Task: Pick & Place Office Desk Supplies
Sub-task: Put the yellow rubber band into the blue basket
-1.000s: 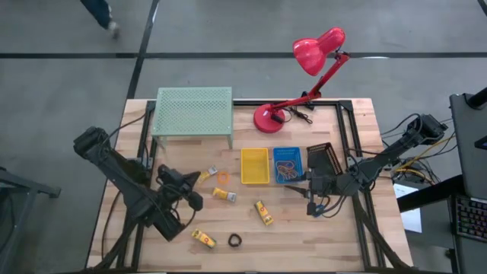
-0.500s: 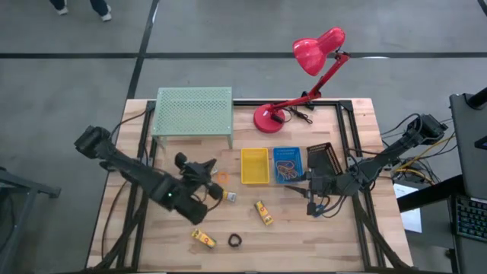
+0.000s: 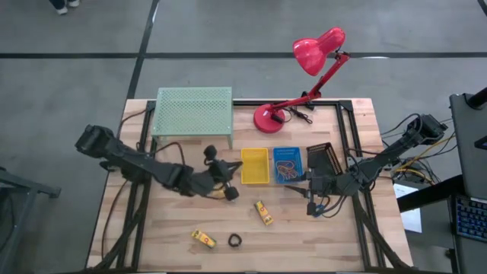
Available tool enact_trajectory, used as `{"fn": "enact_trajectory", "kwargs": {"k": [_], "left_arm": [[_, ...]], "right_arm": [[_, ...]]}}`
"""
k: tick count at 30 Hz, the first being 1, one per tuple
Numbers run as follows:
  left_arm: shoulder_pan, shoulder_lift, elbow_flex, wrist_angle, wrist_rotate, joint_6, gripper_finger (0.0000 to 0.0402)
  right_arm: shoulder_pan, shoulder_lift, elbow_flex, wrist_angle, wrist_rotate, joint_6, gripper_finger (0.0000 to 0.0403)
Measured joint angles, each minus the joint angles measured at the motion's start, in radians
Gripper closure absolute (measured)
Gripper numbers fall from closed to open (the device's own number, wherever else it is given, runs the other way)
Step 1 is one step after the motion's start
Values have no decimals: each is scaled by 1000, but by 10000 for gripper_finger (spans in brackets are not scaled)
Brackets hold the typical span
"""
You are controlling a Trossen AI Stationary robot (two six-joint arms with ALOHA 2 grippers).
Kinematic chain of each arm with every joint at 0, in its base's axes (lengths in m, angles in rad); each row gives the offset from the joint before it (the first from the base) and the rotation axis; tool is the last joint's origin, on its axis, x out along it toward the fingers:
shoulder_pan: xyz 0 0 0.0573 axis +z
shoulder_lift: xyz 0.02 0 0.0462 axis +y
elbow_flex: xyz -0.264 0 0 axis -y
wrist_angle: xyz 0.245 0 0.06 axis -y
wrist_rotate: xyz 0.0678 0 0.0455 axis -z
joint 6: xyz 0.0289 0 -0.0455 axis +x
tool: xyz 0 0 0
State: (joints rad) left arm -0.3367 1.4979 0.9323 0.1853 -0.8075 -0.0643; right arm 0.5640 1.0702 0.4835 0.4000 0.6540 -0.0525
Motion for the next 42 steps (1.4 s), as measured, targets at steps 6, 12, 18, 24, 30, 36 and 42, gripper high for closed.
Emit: {"fn": "enact_trajectory", "kwargs": {"k": [6, 12, 18, 24, 30, 36, 42], "left_arm": [[112, 0, -39, 131, 303, 72, 399], [242, 6, -57, 198, 661, 104, 399], [311, 30, -57, 216, 861, 217, 399], [315, 104, -56, 350, 878, 278, 399], [315, 195, -56, 523, 893, 324, 399], [315, 254, -55, 637, 897, 356, 399], [326, 327, 8, 658, 897, 358, 399]], "right_arm": [[0, 0, 0, 0, 0, 0, 335], [0, 0, 0, 0, 0, 0, 335], [0, 0, 0, 0, 0, 0, 335], [0, 0, 0, -2, 0, 0, 335], [0, 0, 0, -1, 0, 0, 335], [0, 0, 0, -1, 0, 0, 335], [0, 0, 0, 0, 0, 0, 335]]}}
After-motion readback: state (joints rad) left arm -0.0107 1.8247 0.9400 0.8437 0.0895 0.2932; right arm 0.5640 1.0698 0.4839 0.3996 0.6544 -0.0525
